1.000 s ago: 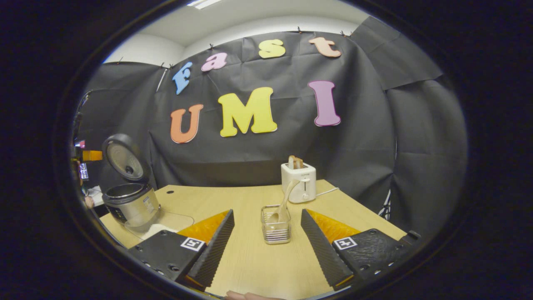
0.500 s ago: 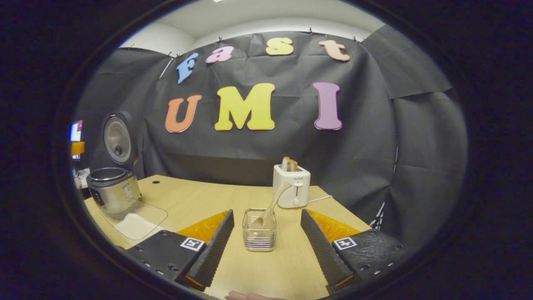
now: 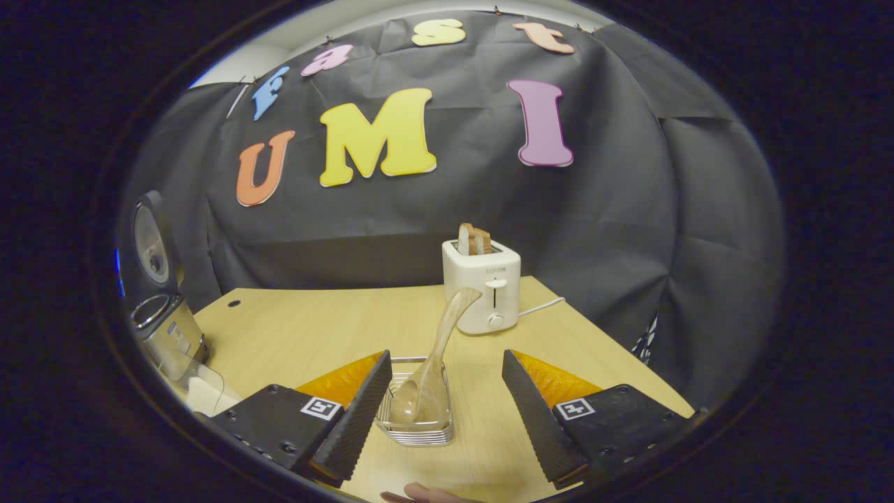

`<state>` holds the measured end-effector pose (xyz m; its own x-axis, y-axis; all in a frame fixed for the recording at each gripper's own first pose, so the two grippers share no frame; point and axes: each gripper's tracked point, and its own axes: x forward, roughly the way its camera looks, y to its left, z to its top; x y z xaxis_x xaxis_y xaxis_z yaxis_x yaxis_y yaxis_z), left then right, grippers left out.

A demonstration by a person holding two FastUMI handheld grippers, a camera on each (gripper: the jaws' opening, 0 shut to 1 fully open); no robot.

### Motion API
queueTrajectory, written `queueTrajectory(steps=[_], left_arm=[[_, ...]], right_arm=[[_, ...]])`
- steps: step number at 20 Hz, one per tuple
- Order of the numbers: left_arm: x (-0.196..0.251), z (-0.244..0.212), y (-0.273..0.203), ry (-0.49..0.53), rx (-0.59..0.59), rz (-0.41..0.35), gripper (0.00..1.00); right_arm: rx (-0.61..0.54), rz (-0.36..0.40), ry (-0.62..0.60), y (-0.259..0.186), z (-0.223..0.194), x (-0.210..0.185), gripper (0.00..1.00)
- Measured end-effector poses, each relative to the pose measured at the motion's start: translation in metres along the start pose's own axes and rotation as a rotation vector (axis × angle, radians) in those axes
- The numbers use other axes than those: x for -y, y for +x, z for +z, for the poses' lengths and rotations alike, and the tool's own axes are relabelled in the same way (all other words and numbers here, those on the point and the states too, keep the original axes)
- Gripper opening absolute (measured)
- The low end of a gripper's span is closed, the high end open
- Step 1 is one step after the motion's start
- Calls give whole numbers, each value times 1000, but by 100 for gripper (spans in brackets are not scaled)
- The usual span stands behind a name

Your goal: Close the left gripper, press the button to open the rice cooker; take a wooden spoon from the chopstick holder with the right hand, scoop a spoonful of rice and pour it into the rice cooker, then put the wooden spoon back into the chopstick holder.

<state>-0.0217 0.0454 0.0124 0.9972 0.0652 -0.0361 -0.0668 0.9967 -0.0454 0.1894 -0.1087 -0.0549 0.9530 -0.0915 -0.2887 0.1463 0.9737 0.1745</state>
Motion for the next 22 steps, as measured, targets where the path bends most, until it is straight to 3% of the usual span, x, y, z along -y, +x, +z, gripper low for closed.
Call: queueTrajectory(steps=[8, 13, 14, 17, 19, 22], left_arm=[[-31, -12, 9, -28, -31, 51, 99], [-24, -19, 16, -2, -54, 40, 99], [-17, -20, 17, -7, -55, 15, 99], [-9, -18, 17, -18, -50, -8, 99], [-7, -18, 17, -14, -49, -17, 99], [-6, -18, 17, -15, -49, -16, 99]], right_arm=[[-135, -16, 57, 66, 5, -1, 93], [-246, -52, 34, 101, -5, -6, 93], [-251, -60, 23, 103, -4, -7, 84], [-254, -47, 33, 111, -2, -12, 73], [-283, -63, 41, 114, -7, -13, 59], [-305, -85, 9, 114, -10, -13, 25]])
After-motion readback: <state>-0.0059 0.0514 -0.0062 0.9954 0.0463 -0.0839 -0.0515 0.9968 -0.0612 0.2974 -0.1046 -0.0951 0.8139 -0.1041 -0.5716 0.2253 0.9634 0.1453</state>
